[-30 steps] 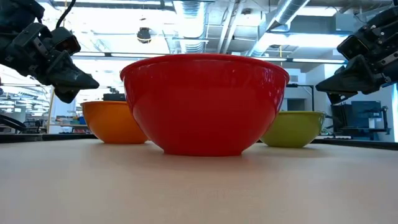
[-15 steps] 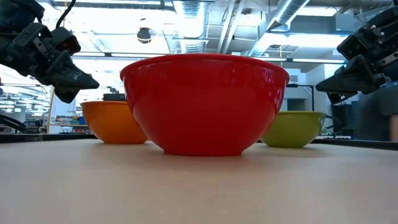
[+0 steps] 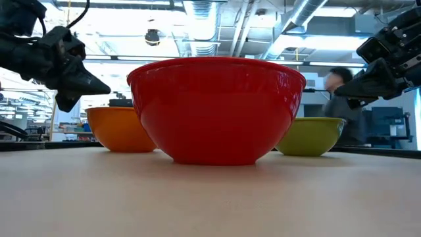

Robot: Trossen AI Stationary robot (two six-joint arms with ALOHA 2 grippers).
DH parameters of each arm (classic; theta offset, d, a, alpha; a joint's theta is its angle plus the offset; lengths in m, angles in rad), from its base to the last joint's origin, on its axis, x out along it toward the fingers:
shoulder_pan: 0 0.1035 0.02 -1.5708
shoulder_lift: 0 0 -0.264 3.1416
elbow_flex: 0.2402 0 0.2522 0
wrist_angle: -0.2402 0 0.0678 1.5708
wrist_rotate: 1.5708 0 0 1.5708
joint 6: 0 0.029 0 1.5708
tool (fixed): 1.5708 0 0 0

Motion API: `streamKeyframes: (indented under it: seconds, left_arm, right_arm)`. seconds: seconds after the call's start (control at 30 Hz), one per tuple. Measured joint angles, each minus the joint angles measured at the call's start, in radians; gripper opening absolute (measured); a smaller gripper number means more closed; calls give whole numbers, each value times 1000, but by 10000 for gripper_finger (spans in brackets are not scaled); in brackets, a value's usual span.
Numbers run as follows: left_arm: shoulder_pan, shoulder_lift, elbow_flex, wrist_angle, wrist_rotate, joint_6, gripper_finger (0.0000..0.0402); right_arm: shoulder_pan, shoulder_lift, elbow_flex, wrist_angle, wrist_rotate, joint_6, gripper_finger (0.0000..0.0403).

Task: Nest bowls inside each other
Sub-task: Stack the orange bowl on top of the red bowl

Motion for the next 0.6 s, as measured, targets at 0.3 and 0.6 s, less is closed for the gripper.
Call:
streamKeyframes:
  seconds: [0.3,0.6]
  left_arm:
    - [0,0,1,15,-136,-400,0]
    - [0,0,0,273,-197,-301,0]
  right_arm:
    - [0,0,0,12,0,0,16]
    - [-12,10,18,297,173,101,16]
